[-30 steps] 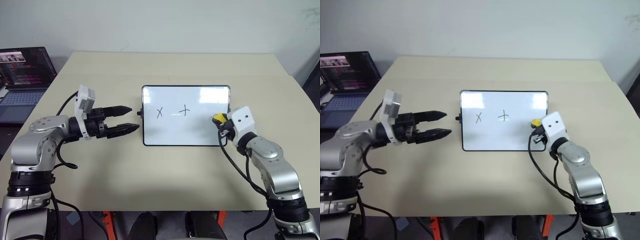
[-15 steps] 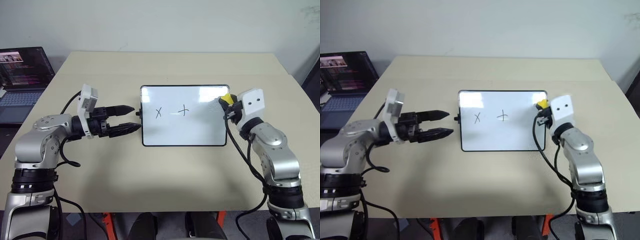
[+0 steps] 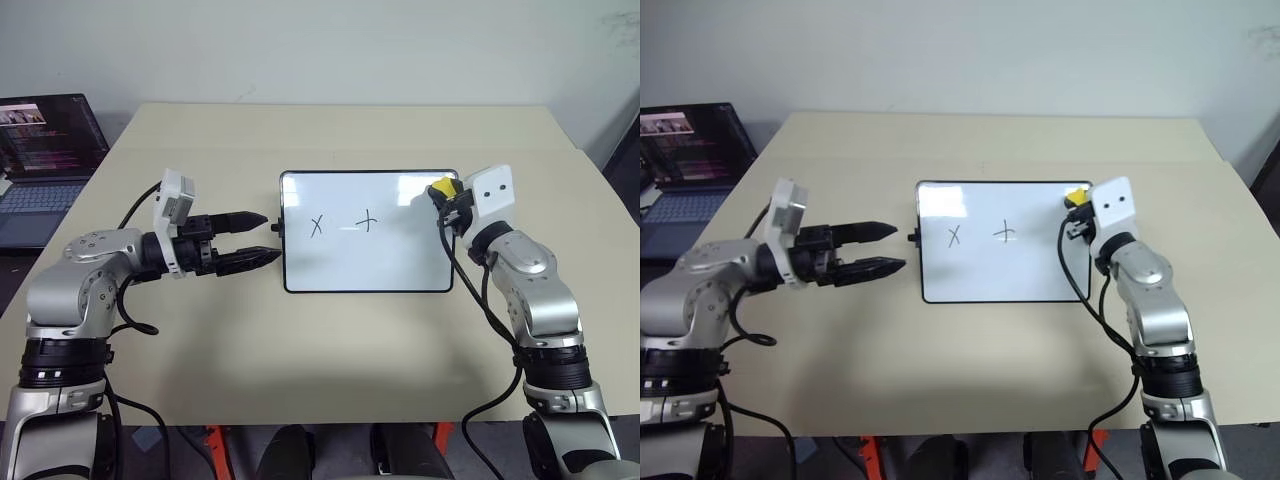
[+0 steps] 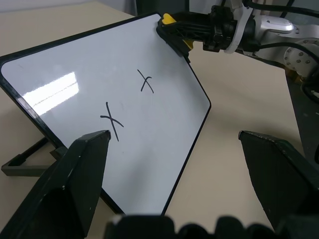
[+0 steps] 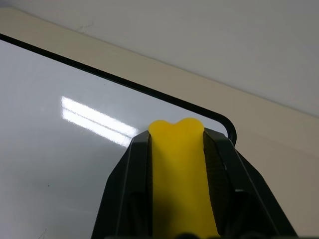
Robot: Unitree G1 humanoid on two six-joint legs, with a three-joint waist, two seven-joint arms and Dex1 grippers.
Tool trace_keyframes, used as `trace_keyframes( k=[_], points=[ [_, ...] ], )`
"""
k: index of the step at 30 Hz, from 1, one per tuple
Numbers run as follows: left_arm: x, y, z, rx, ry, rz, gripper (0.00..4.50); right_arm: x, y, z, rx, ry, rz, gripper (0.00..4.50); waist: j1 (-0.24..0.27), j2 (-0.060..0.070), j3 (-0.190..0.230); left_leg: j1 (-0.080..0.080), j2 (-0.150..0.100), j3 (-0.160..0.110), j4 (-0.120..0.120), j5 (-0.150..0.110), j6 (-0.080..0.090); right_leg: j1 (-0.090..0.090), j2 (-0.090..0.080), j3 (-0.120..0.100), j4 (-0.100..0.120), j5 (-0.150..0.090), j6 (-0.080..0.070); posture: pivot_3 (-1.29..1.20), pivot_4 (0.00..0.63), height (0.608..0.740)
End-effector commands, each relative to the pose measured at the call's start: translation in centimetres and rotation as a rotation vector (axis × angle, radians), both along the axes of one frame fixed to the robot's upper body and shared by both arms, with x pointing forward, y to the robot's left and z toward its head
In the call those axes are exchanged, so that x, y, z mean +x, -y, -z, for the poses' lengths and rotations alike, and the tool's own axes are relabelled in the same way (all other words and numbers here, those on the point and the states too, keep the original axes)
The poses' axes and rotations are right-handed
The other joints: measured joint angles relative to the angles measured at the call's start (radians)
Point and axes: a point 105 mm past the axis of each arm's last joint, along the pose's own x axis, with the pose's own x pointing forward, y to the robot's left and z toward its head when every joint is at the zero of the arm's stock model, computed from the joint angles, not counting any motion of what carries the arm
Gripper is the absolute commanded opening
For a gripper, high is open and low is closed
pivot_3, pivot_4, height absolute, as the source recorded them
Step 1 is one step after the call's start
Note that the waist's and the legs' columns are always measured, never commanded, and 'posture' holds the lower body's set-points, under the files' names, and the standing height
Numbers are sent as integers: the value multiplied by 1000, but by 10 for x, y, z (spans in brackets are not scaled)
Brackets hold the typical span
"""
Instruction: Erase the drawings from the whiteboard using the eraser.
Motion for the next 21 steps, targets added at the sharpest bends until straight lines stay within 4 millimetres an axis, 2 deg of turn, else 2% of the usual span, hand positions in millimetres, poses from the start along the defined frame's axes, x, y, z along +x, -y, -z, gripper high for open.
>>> trace_keyframes(
  k=[1, 14, 18, 21],
  points=[
    [-4, -4, -13, 4, 50, -7, 4500, -4, -3, 2, -3, -6, -11, 1099, 0, 0, 0, 0, 0, 0, 0, 0, 0, 0, 0, 0, 0, 0, 0, 0, 150, 740],
    [-3, -2, -13, 1, 50, -3, 4500, -30, 9, 28, 7, -104, 42, 1099, 2, 0, 0, 0, 0, -1, 1, 0, 0, 1, 0, -1, 0, 0, 0, 0, 150, 740],
    [-2, -1, -13, 1, 49, 1, 4500, -34, 11, 28, 7, -108, 50, 1099, 1, 0, 0, 0, 0, -1, 1, 0, 0, 1, 0, 0, 0, 0, 0, 0, 150, 740],
    [-3, -1, -13, 0, 50, 5, 4500, -34, 12, 21, 17, -83, 53, 1099, 2, 0, 0, 0, 0, -1, 1, 0, 0, 1, 0, -1, 0, 0, 0, 0, 150, 740]
  ],
)
